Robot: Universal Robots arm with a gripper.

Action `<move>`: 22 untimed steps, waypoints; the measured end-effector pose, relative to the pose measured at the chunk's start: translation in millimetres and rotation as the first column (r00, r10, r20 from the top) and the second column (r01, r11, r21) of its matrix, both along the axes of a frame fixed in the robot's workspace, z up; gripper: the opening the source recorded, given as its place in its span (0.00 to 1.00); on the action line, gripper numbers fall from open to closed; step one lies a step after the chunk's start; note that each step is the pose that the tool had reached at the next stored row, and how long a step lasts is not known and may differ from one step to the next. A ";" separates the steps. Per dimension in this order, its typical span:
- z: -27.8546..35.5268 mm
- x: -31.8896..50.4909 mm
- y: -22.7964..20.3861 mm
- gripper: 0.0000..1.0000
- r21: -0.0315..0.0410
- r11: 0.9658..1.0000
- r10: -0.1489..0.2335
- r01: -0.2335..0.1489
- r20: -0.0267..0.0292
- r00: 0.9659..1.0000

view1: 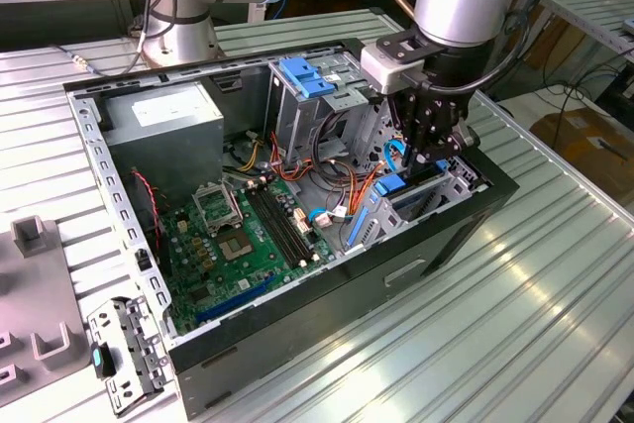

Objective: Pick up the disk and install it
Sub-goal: 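Insert the second disk wire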

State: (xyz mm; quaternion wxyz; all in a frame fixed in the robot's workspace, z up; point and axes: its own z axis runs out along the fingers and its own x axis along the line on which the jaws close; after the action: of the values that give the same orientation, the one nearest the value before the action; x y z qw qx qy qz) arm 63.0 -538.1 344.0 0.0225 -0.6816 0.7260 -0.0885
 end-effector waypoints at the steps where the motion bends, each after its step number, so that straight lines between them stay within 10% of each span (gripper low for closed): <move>1: 0.3 0.0 -0.1 0.16 0.000 1.000 0.000 0.000 0.000 1.000; 8: 1.4 0.0 -4.9 0.16 0.014 1.000 0.000 0.000 0.000 1.000; 15: 1.4 0.0 -8.9 0.16 0.048 0.999 -0.002 0.002 0.000 1.000; 22: 1.5 0.0 -8.9 0.16 0.064 0.998 -0.002 0.002 0.000 1.000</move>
State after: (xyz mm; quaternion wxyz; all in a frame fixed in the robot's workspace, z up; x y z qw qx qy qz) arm 63.0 -547.0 345.4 0.0442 -0.6798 0.7292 -0.0655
